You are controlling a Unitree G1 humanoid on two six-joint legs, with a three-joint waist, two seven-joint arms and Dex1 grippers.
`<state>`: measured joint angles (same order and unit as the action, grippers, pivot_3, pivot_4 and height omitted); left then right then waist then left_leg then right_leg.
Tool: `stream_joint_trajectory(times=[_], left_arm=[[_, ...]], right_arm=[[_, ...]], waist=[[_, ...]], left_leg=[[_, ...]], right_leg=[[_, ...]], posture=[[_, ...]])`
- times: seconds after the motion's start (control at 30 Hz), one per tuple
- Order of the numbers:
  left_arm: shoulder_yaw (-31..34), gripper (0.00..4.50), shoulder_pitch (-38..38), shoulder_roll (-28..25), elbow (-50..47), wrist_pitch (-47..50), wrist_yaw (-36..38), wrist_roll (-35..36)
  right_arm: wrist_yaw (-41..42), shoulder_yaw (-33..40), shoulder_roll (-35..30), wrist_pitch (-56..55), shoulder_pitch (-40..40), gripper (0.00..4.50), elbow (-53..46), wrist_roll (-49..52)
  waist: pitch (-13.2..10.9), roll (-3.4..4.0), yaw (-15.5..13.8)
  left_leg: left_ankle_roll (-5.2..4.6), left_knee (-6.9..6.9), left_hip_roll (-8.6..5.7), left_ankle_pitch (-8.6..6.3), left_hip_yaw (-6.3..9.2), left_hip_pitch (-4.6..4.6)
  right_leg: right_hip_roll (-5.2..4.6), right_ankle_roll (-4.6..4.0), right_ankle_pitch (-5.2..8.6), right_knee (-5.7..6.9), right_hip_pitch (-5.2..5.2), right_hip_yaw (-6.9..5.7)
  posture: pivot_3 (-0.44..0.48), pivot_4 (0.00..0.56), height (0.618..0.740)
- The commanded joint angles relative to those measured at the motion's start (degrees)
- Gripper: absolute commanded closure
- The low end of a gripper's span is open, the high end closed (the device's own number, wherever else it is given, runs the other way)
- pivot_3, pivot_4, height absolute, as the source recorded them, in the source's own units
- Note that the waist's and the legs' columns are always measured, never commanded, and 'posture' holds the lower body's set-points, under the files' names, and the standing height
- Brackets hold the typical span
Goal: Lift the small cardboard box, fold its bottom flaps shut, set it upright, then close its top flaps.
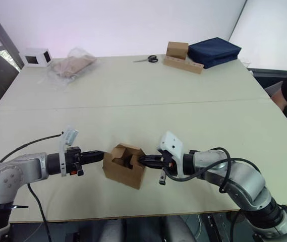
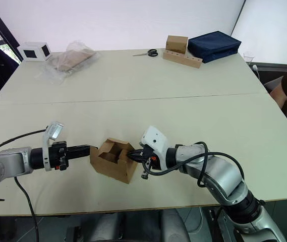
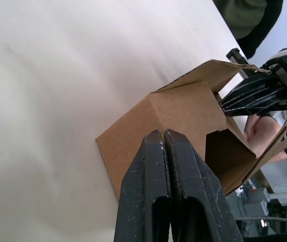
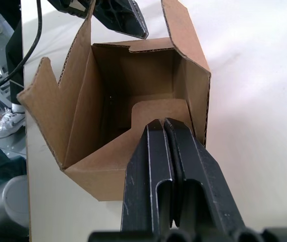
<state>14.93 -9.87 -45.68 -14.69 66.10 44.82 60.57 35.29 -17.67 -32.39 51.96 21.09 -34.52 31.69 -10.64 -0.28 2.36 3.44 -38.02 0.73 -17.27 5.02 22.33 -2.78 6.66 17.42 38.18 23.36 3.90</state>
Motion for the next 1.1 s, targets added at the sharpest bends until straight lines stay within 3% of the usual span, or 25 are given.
stream_joint_trajectory(times=[0.03, 0.27, 0.43, 0.6, 0.8, 1.1], left_arm=[[2.8, 4.46, -0.7, -0.7, -0.5, -0.5, 0.1, 1.1], [1.6, 4.46, -6.3, -0.7, 6.7, -3.4, 2.1, -1.9], [-6.6, 4.46, -14.9, -0.9, 18.3, -10.8, 10.0, -11.4], [-14.6, 4.46, -22.5, 3.0, 30.9, -17.6, 17.8, -19.9], [-19.1, 4.46, -27.0, 6.6, 39.2, -20.9, 25.1, -25.3], [-19.9, 4.46, -24.7, 6.8, 34.3, -17.3, 29.6, -25.8]], right_arm=[[0.5, 0.8, 0.9, -1.4, 0.3, 4.5, -1.2, 0.1], [2.2, 3.4, 0.1, -1.7, 0.2, 4.5, -4.0, 2.2], [4.5, 11.9, -4.6, 0.6, 0.4, 4.5, -6.9, 7.3], [3.5, 19.4, -3.9, 6.7, -0.2, 4.5, -8.2, 23.1], [0.0, 17.9, -6.5, 11.5, -4.3, 4.5, -12.9, 34.0], [-8.3, 10.8, -4.0, 11.5, -2.3, 4.5, -13.0, 32.3]], waist=[[0.0, 0.0, 0.0], [0.0, 0.0, -0.1], [0.0, 0.0, -0.4], [0.0, 0.0, -0.3], [0.0, -0.02, 0.2], [0.0, -0.02, 0.1]], left_leg=[[0.0, 0.0, 0.0, 0.0, 0.0, 0.0], [0.0, 0.0, -0.01, 0.0, 0.0, 0.01], [0.01, 0.01, -0.03, 0.01, -0.01, 0.02], [0.01, 0.02, -0.02, 0.01, -0.02, 0.02], [-0.03, 0.02, -0.02, -0.01, -0.02, 0.07], [-0.02, 0.0, -0.01, -0.01, 0.0, 0.07]], right_leg=[[0.0, 0.0, 0.0, 0.0, 0.0, 0.0], [0.0, 0.0, 0.0, -0.01, 0.0, -0.01], [0.0, 0.0, 0.0, -0.02, 0.0, -0.03], [0.04, 0.0, 0.0, -0.04, -0.01, -0.04], [0.05, 0.0, 0.0, -0.06, 0.03, -0.02], [0.04, 0.0, 0.0, -0.03, 0.04, -0.02]], posture=[[0.0, 0.15, 0.74], [0.0, 0.15, 0.74], [0.0, 0.15, 0.74], [0.0, 0.15, 0.74], [0.0, 0.15, 0.74], [0.0, 0.15, 0.74]])
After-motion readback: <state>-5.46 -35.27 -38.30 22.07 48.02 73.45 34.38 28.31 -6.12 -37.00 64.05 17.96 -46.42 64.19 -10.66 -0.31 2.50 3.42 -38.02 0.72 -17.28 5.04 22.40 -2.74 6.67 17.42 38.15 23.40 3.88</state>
